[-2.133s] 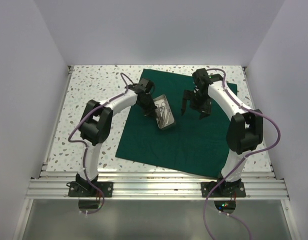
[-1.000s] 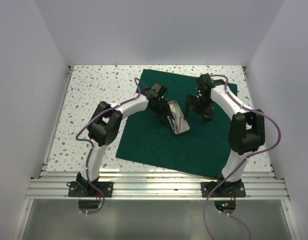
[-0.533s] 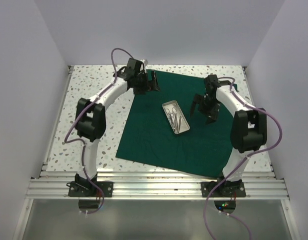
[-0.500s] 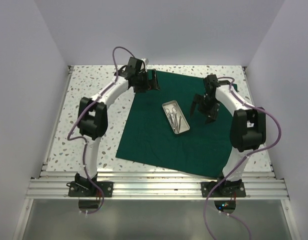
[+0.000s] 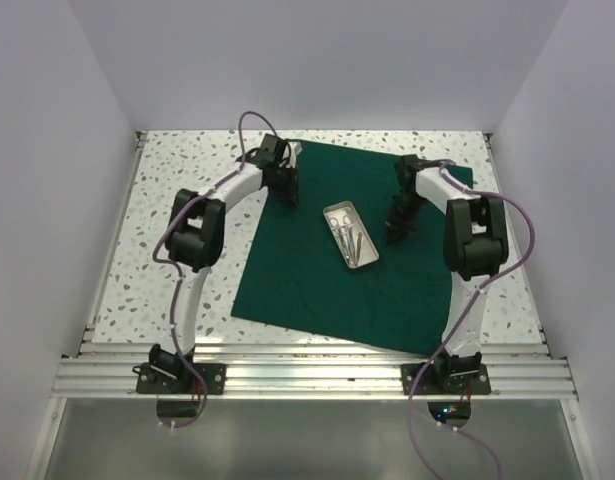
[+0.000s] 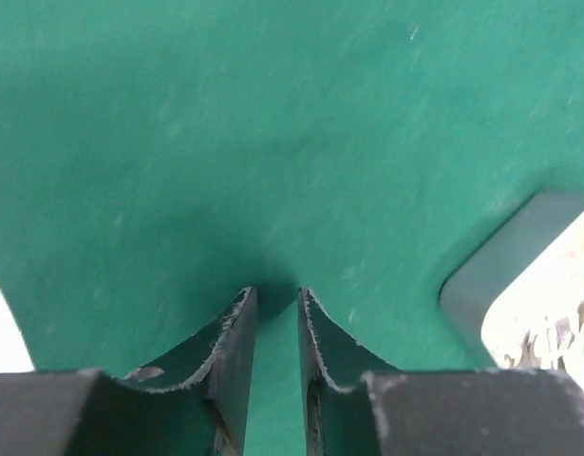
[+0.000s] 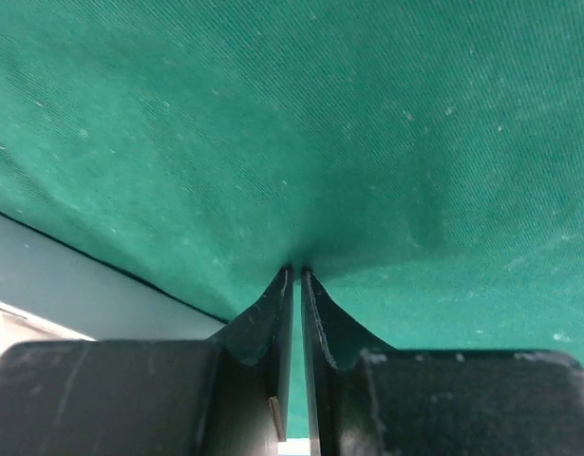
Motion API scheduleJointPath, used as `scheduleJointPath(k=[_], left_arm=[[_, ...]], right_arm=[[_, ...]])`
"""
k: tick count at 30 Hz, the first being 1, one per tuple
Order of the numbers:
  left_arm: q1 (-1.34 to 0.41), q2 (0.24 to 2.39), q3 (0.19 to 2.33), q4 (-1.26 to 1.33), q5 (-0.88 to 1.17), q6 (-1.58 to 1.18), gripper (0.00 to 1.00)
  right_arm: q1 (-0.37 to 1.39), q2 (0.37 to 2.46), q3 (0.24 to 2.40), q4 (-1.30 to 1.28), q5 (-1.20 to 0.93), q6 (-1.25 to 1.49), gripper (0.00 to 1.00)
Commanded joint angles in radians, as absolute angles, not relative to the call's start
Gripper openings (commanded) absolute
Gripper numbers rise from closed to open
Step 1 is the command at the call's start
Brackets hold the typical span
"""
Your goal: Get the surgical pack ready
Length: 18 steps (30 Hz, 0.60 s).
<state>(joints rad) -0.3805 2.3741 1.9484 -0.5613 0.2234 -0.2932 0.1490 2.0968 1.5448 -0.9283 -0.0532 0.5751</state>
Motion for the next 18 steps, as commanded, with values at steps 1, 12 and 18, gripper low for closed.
scheduleJointPath(k=[1,12,18], left_arm=[[-0.328,2.306,1.794,-0.583,0.23,-0.305,0.23],[-0.161,1.978,1.165,-0.454,0.325,-0.437,0.22],[-0.158,1.879,1.04,-0.453,0.342,-0.452,0.22]], right_arm=[[0.182,2.154,1.635,-0.908,-0.063,0.531,0.12],[0.363,2.511,2.038,-0.994,-0.118,0.546,0.15],[0.368,2.625,2.276,-1.009,-0.186,0.581,0.17]])
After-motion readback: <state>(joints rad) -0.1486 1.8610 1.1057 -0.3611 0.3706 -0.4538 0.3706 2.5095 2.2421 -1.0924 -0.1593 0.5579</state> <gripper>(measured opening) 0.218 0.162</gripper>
